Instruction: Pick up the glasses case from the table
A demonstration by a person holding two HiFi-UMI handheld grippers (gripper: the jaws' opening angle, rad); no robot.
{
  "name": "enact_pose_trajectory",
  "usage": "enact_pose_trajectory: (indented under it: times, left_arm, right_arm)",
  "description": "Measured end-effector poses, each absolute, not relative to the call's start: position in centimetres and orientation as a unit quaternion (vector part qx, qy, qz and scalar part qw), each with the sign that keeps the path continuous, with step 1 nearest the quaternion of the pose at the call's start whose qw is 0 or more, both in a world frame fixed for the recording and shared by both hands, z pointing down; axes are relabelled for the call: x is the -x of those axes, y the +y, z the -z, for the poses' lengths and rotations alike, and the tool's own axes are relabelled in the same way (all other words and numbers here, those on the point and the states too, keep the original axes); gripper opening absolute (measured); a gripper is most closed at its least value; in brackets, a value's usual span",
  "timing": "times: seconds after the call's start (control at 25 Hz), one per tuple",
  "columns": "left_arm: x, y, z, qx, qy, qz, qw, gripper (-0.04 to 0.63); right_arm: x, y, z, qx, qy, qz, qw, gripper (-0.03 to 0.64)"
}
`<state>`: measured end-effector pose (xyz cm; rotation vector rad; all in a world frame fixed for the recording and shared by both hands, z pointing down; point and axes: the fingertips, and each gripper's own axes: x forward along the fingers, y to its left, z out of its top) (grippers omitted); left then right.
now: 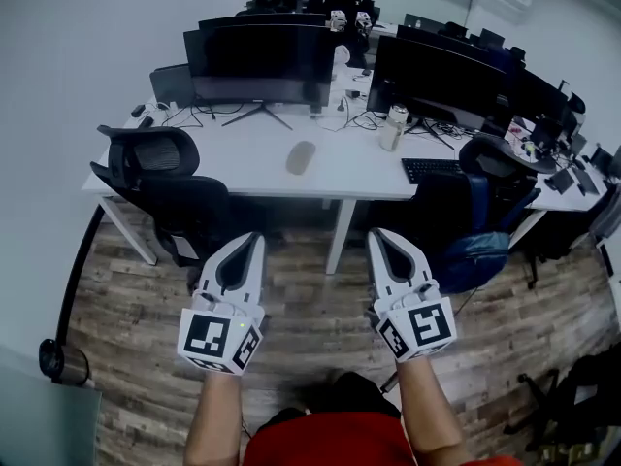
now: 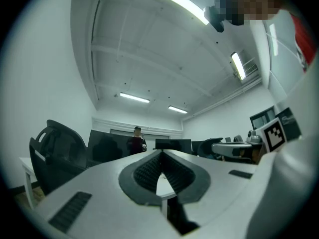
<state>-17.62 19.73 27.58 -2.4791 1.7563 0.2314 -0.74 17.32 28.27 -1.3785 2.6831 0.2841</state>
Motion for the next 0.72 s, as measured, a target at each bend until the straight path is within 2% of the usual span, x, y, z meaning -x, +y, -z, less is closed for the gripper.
enact_pose_trajectory:
  times: [0.32,0.72]
  left_arm:
    - [18.1,13.8,-29.8,0.819,0.568,-0.071,0.046,0.012]
    - [17.3,-0.9,-31.7,0.806,0.589,-0.040,0.044,0.012]
  right_arm:
    - [1.5,11.6,-29.7,0.459,0.881,-0.100,0.053,0.003]
    - [0.6,-3.7,-30.8,0.449,0.886,-0.102,0.057,0.003]
